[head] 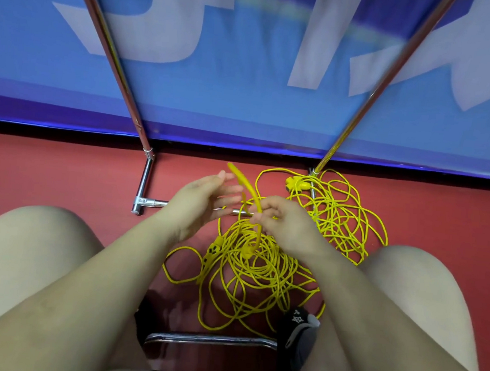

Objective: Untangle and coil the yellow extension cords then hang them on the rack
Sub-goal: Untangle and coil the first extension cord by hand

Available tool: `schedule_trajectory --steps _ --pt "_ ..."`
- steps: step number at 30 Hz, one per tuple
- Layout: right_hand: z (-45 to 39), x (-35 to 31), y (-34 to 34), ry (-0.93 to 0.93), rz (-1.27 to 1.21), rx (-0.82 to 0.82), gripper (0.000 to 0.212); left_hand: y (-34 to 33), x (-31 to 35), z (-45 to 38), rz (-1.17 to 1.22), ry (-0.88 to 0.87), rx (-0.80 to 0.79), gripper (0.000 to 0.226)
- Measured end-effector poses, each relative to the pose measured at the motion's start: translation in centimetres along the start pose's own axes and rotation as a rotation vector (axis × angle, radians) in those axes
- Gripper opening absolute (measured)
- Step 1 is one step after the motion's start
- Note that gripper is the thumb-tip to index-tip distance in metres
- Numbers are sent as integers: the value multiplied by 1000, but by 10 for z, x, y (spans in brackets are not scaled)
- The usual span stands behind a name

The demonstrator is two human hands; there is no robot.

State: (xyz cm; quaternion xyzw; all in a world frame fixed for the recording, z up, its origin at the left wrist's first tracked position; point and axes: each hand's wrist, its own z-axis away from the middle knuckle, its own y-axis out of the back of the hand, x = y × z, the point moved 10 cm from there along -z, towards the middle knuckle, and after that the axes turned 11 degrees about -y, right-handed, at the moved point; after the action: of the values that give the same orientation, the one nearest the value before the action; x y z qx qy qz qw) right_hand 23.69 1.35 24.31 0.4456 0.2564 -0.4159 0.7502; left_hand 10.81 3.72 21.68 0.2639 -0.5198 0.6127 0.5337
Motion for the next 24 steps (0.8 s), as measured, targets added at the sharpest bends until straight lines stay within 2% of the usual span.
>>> schedule_trajectory --steps 2,4,6,8,10,13,15,17,19,21,24 --pt "0 1 8 -83 -326 -23 8 -5 -7 3 -216 0 -101 25" --pt "1 5 17 -154 -640 -24 8 -19 -15 11 -474 -61 -291 21" --pt "0 12 24 -207 -869 -19 6 -28 -28 20 -685 -87 -448 10" --pt "-1 17 27 -245 -980 -5 4 -24 -32 19 -857 -128 -470 11" --pt "-1 22 28 -282 -1019 4 8 -18 -25 14 -934 -165 -412 13" --pt "-1 34 30 -376 -881 33 19 -16 -6 12 -812 -202 -296 18" --pt "-1 40 38 -390 -551 129 12 -18 3 14 -734 -218 -266 20" --pt "-2 33 54 -269 -214 320 13 -22 7 16 -715 -222 -274 20" --pt "3 15 65 -93 -43 462 12 -25 9 18 -702 -213 -290 19" --pt "4 -4 58 88 17 422 16 -31 12 22 -646 -204 -293 16" --pt "4 -18 30 204 74 215 24 -34 19 25 -557 -198 -268 14"
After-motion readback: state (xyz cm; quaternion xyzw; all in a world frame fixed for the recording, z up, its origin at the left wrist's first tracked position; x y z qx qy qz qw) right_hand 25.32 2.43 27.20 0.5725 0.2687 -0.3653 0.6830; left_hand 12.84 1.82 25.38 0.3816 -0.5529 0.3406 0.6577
